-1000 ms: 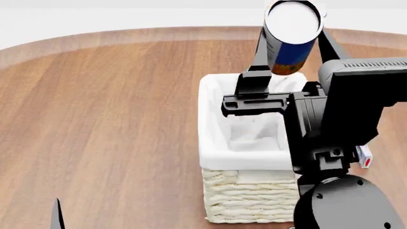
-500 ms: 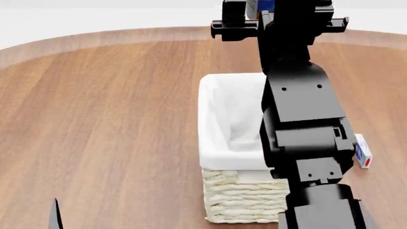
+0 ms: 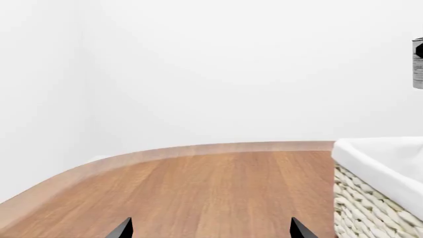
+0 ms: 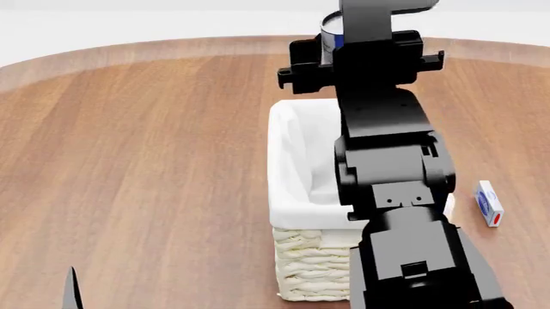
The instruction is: Pick up the alphabet soup and put it in the basket.
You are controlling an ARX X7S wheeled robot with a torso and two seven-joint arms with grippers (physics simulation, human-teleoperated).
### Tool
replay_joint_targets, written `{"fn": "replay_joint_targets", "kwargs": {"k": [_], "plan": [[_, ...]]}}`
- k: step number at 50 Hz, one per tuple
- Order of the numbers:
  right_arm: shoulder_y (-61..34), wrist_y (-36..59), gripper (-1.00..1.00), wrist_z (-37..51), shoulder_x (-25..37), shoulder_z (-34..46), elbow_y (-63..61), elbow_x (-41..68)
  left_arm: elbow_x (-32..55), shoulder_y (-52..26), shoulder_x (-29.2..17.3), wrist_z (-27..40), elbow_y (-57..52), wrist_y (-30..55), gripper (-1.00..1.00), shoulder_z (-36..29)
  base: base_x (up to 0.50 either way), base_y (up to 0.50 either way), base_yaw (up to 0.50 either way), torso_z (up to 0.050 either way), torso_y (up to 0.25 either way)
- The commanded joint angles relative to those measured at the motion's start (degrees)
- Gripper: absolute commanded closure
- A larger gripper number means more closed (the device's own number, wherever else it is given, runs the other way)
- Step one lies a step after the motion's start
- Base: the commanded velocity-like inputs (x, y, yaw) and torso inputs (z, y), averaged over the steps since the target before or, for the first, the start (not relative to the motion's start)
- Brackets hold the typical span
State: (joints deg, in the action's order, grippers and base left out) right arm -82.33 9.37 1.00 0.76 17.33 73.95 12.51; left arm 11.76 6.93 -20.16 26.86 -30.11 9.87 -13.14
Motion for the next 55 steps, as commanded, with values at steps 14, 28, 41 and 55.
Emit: {"fn": "replay_joint_targets", "kwargs": {"k": [14,28,41,55], "plan": [[1.62,10.06,1.00,-3.86,-0.03,-8.09,1.04,-9.93,0.41,0.07,-0.36,0.50,0.24,-0.21,-1.00,0.13,0.00,0.00,0.00,0.001,0.001],[4.95,12.58,1.00,-4.61,0.39,-11.26,1.04,-11.72,0.46,-0.04,-0.48,0.70,0.42,-0.25,-1.00,-0.10,0.00,0.00,0.00,0.000,0.001],[7.39,12.17,1.00,-4.76,0.54,-12.06,1.04,-12.11,0.55,-0.06,-0.65,0.85,0.56,-0.40,-1.00,-0.25,0.00,0.00,0.00,0.000,0.001],[8.78,11.84,1.00,-4.82,0.80,-12.47,1.04,-12.18,0.57,-0.12,-0.81,1.09,0.69,-0.42,-1.00,-0.42,0.00,0.00,0.00,0.000,0.001]]}}
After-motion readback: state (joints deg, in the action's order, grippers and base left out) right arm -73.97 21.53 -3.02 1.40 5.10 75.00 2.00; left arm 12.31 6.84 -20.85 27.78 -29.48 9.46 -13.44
